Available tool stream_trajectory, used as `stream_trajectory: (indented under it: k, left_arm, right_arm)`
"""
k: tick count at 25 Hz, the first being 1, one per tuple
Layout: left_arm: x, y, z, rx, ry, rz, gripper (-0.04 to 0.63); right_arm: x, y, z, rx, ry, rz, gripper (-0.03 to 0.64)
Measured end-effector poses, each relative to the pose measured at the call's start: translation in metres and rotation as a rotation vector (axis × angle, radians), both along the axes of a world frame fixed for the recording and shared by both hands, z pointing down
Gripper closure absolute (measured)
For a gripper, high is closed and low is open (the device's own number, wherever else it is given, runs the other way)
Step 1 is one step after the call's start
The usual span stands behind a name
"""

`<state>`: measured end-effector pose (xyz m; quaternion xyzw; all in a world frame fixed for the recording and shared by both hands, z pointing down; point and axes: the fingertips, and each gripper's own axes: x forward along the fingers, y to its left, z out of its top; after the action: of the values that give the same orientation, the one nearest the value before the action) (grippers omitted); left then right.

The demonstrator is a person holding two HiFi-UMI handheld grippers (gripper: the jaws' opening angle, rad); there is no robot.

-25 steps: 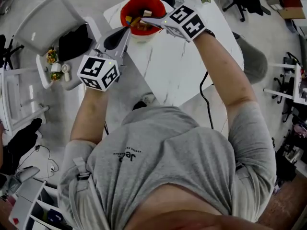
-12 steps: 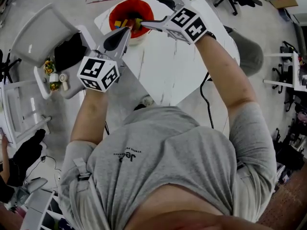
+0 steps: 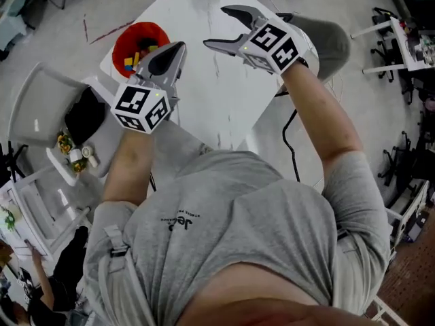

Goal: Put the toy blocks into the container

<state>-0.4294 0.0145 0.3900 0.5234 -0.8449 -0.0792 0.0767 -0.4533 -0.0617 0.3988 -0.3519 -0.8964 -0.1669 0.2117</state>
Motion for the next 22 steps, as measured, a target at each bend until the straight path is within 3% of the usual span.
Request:
stream_trajectory:
  k: [2, 5, 9, 16, 22]
  left_arm:
    - [0.012, -0.034, -0.007, 0.006, -0.010, 0.089, 0.548]
    - [0.036, -0.083, -0.014, 0.012, -0.020, 0.203, 0.548]
    - [0.081, -0.144, -0.023, 0.024, -0.028, 0.330, 0.548]
    - [0.197, -0.252, -0.040, 0.035, -0.061, 0.620, 0.547]
    - [0.329, -0.312, -0.056, 0.043, -0.081, 0.815, 0.546]
  right_arm:
    - [0.021, -0.038, -0.008, -0.013, -0.016, 0.094, 0.242]
    - [0.055, -0.091, -0.022, -0.030, -0.058, 0.227, 0.364]
    - [0.117, -0.151, -0.037, -0.047, -0.093, 0.361, 0.438]
    - [0.276, -0.251, -0.048, -0.036, -0.147, 0.665, 0.517]
    - [0.438, -0.298, -0.066, -0.063, -0.213, 0.906, 0.559]
